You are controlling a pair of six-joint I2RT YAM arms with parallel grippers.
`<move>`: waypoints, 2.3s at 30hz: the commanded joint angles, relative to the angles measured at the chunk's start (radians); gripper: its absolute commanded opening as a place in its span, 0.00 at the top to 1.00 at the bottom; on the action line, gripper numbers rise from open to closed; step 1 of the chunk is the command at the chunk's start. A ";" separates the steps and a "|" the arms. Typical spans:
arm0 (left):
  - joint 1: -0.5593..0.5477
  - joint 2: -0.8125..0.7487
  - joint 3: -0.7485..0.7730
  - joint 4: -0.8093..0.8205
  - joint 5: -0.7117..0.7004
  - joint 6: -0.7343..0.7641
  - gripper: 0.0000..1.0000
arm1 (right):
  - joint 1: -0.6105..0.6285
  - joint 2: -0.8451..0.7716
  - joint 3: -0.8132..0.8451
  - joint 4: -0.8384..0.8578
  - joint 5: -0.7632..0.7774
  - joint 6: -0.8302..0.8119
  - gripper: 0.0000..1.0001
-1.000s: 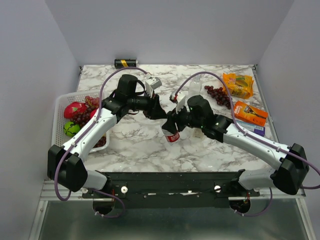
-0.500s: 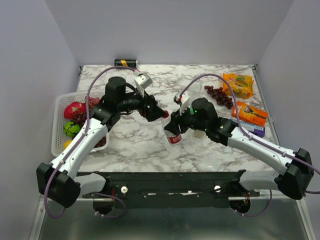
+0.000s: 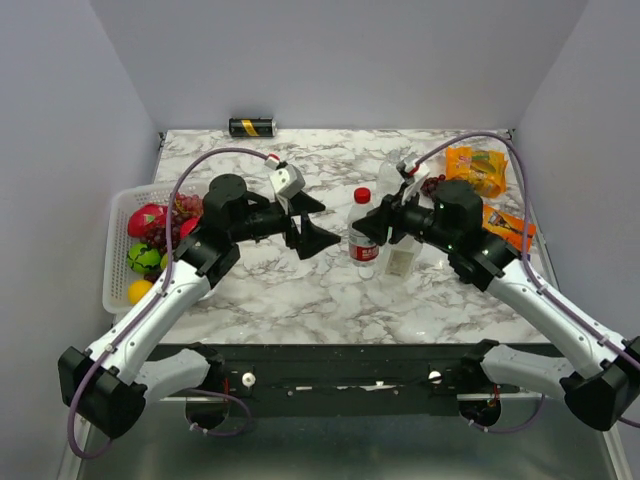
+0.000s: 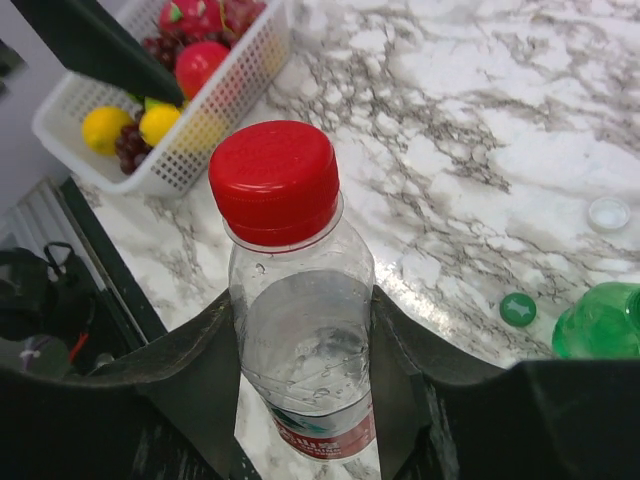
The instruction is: Unscrew the bottle caps
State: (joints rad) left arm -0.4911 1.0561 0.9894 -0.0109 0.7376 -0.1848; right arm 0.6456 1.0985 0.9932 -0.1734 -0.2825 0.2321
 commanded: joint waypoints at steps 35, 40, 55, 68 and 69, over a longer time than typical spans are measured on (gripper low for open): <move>-0.173 0.124 -0.100 0.275 0.055 -0.142 0.40 | 0.026 -0.078 -0.134 0.496 -0.218 0.320 0.65; -0.175 0.131 -0.098 0.258 0.046 -0.133 0.60 | 0.026 -0.101 -0.126 0.445 -0.178 0.302 0.48; -0.270 0.133 -0.043 0.026 -0.131 0.054 0.63 | 0.025 -0.170 0.045 0.176 0.083 0.191 0.16; -0.294 0.134 -0.029 -0.018 -0.164 0.091 0.64 | 0.025 -0.100 0.048 0.140 0.068 0.193 0.36; -0.294 0.136 -0.028 -0.020 -0.165 0.091 0.64 | 0.025 -0.100 0.044 0.143 0.066 0.196 0.40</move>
State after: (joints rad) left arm -0.7795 1.1957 0.9218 -0.0227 0.6014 -0.1192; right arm 0.6647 0.9985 1.0325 -0.0235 -0.2157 0.4313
